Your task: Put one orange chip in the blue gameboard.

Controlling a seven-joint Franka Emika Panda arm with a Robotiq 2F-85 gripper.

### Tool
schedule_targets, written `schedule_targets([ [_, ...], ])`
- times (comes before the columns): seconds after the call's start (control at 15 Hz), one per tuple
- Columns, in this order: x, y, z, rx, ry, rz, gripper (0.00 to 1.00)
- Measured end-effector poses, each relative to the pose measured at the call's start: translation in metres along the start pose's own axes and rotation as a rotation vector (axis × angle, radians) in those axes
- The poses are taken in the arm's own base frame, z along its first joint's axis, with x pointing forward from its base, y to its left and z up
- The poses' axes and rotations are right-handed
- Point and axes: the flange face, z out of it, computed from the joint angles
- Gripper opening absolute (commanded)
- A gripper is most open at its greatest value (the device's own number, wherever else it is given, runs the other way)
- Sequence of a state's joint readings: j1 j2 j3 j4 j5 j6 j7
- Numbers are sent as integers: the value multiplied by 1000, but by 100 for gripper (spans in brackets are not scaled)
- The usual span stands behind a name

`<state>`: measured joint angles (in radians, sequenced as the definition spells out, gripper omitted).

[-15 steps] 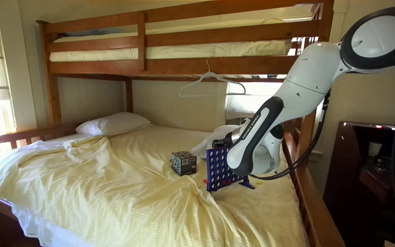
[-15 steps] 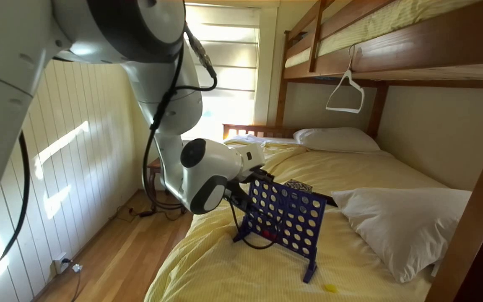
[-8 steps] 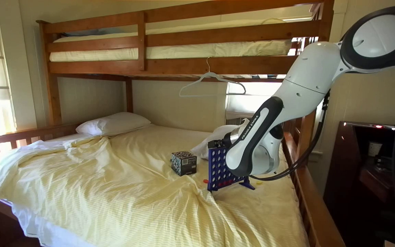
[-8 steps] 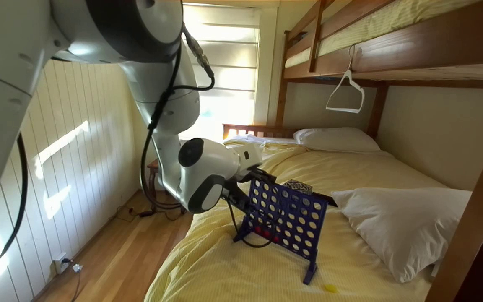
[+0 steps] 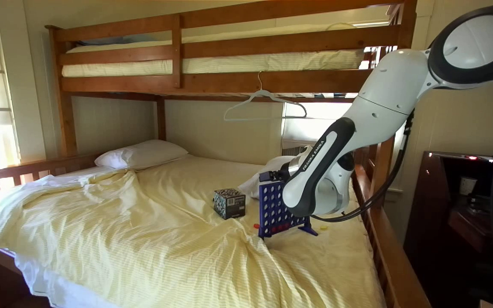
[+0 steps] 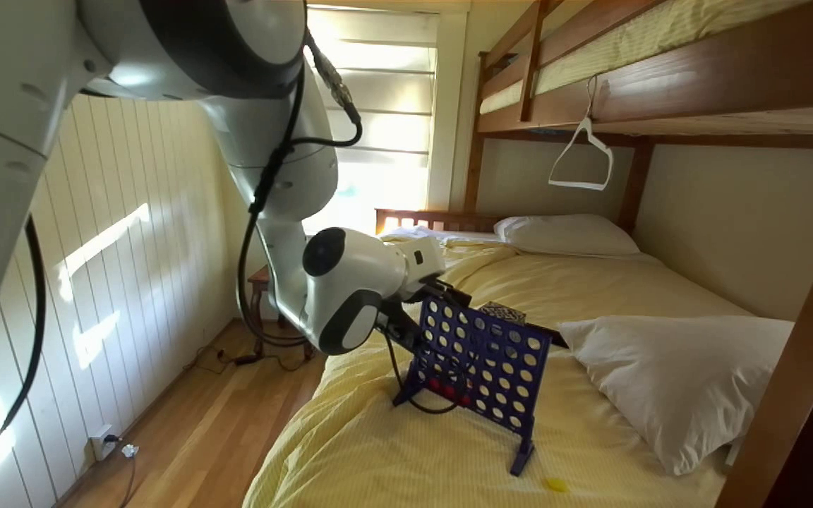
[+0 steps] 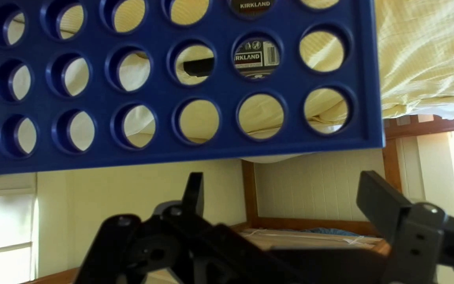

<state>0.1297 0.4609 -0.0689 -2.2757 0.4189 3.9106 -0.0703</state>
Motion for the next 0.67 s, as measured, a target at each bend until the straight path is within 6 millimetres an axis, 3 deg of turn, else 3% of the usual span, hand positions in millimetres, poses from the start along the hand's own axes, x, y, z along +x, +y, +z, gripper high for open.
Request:
schedule_targets([
  [0.33,24,7,-10,-4,40,25,100],
  [0.67,36,16,-28,-20,-6,62,100],
])
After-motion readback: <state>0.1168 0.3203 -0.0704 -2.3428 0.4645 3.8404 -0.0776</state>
